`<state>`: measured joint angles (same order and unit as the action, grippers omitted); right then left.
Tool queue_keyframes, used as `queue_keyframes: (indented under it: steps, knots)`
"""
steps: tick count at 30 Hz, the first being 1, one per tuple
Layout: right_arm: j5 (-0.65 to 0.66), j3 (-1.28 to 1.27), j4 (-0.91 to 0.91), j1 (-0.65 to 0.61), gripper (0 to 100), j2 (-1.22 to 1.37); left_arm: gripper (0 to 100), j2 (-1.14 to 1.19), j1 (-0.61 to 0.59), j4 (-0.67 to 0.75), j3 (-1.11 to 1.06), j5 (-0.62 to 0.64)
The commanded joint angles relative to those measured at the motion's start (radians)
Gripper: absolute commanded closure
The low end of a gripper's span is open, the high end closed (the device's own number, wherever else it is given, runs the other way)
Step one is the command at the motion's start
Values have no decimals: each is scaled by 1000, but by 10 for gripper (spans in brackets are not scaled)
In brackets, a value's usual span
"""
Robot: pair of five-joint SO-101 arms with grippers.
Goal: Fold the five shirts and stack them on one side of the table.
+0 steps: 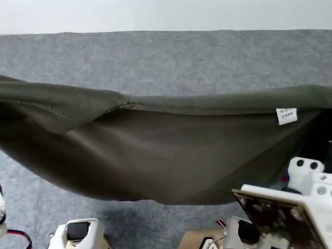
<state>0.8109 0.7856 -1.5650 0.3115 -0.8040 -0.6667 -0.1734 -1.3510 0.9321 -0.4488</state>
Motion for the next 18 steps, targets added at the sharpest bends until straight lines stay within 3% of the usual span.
queue_keyframes:
  steps: [1, 11, 18]
  knots:
    - [12, 14, -21, 13, 987, -2, 995, -9, -9, 25, 2, -9]
    - [11, 0, -64, 10, 987, 13, 995, -18, -9, -9, -10, -9]
    - [3, -178, -24, 7, 987, 85, 995, 18, -8, 61, -211, -8]
